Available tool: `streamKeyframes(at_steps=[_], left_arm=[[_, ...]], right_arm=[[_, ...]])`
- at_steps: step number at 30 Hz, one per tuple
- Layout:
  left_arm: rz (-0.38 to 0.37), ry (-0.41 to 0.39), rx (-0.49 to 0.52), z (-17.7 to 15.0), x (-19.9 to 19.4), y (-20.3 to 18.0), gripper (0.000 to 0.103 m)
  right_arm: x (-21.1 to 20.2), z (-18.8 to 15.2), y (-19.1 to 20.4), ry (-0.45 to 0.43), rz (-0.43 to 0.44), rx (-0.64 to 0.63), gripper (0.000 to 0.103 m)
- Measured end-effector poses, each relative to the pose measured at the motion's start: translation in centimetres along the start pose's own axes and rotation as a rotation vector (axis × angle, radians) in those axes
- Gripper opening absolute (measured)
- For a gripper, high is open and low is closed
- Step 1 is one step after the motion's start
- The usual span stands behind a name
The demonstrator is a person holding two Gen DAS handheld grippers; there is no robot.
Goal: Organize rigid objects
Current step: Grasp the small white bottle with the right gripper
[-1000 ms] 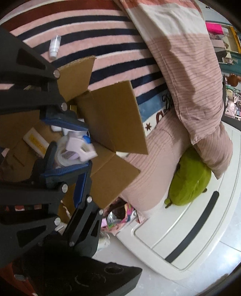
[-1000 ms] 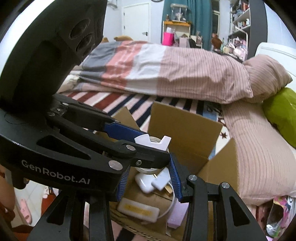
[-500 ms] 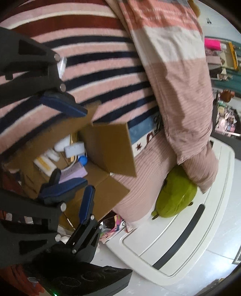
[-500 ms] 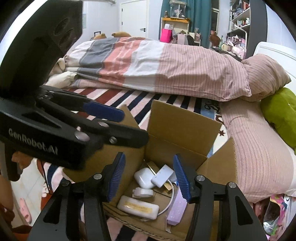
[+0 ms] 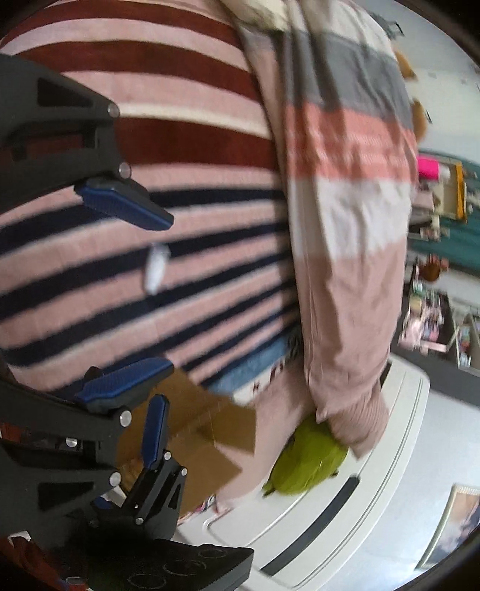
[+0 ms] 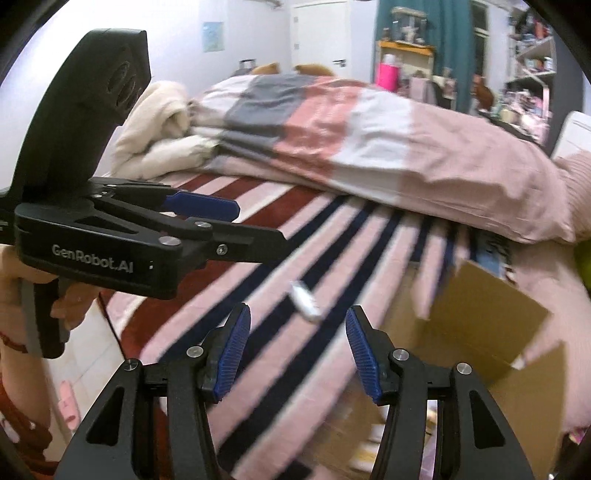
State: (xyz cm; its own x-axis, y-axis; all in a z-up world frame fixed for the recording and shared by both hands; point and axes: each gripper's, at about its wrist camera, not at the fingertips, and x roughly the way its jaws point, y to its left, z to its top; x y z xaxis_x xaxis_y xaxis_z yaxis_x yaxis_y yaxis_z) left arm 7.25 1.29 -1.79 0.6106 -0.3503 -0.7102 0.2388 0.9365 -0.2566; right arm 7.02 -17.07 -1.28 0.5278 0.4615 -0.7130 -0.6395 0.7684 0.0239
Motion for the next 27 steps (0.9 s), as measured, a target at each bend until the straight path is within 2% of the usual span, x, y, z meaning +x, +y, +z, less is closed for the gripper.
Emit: streamKeyframes(at_steps=[5,9,12,18,21,23,24,25,27], left_arm=[[0.041,0.022,-0.070,-2.4,0.3,4.4,0.068],[0.052,0.050,-0.125,-4.3,1.2,6.9,0.068],[0.049,0.066,-0.152,-5.4,1.7,8.0,0.068],[0.047,0.078,-0.171,-6.3,2.1,8.6,0.068],[0.045,0.082,-0.172,-6.4,2.2,8.6,0.069],[0.043,0.083,-0.172,-6.3,2.3,8.6,0.069],[0.044,0.085,-0.172,-6.2,2.3,8.6,0.068],[0.045,0.087,-0.171,-6.2,2.4,8.5,0.068],[0.043,0.089,-0.167,-6.1,2.4,8.3,0.068]], right_arm=[[4.4,0.5,3.0,0.050,0.047,-0.037,0.050],[8.4,0.0,3.8,0.104,0.075,-0.036,0.050],[11.8,-0.7,3.3,0.141,0.011,-0.033,0.050],[16.9,-1.9,-0.1,0.153,-0.143,0.037,0.050],[18.7,-2.0,-1.2,0.164,-0.148,0.050,0.049],[19.2,-2.1,-1.6,0.161,-0.127,0.054,0.038],[19.2,-2.2,-1.5,0.157,-0.114,0.052,0.028],[19.2,-2.2,-1.5,0.152,-0.102,0.044,0.022],[18.9,-2.1,-1.3,0.145,-0.093,0.034,0.021]])
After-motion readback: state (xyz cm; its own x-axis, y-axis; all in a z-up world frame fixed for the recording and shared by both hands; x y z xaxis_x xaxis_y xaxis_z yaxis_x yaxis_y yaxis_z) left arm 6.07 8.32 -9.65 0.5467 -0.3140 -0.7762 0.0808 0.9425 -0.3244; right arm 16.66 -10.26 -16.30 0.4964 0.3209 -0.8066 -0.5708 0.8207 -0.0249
